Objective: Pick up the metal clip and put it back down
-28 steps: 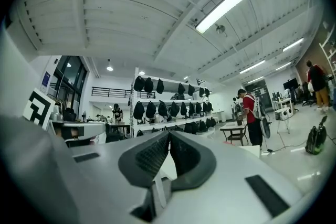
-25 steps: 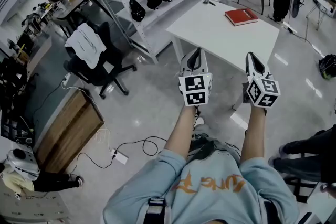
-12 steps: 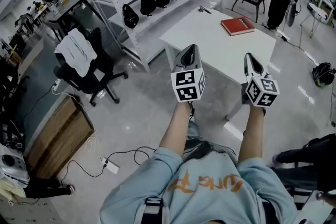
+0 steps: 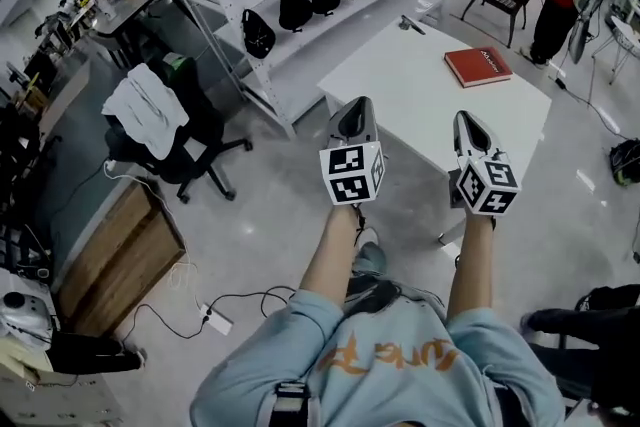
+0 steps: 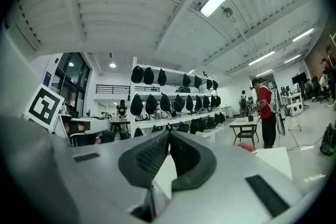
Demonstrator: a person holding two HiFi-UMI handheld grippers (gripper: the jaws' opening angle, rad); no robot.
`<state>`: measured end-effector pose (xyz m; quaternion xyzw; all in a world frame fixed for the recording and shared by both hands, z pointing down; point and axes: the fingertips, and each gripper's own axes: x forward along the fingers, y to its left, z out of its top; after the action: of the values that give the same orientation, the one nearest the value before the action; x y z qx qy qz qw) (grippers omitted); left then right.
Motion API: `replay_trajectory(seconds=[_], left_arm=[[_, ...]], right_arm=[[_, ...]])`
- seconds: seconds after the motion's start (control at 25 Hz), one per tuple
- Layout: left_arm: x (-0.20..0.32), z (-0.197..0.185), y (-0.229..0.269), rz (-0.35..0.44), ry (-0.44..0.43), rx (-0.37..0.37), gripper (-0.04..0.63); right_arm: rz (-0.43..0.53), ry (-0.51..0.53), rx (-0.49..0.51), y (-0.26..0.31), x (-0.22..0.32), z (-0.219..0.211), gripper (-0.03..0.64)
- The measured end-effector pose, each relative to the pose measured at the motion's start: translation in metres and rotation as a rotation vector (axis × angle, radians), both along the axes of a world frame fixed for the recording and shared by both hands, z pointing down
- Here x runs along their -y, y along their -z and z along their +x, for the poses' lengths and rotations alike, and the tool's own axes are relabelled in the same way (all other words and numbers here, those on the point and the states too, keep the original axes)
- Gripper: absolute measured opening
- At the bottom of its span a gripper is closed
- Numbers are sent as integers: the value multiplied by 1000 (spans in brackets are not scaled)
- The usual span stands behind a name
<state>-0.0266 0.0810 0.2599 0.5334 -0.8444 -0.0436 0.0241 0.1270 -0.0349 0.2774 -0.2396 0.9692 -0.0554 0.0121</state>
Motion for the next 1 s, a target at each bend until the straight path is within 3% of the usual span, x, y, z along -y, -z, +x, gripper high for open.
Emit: replay_trajectory(seconds=[0.16, 0.36, 0.72, 1.0], left_arm=[[29, -34, -17, -34, -17, -24, 9], [71, -77, -39, -57, -36, -68, 9], [129, -179, -49, -9, 6, -172, 9], [170, -212, -90, 1, -44, -285, 9]], right_arm=[[-17, -31, 30, -8, 25, -32, 30], [-29, -45, -2, -24, 60, -77, 30], [23, -59, -107, -13, 133, -153, 30], [71, -63, -158, -24, 159, -200, 31]])
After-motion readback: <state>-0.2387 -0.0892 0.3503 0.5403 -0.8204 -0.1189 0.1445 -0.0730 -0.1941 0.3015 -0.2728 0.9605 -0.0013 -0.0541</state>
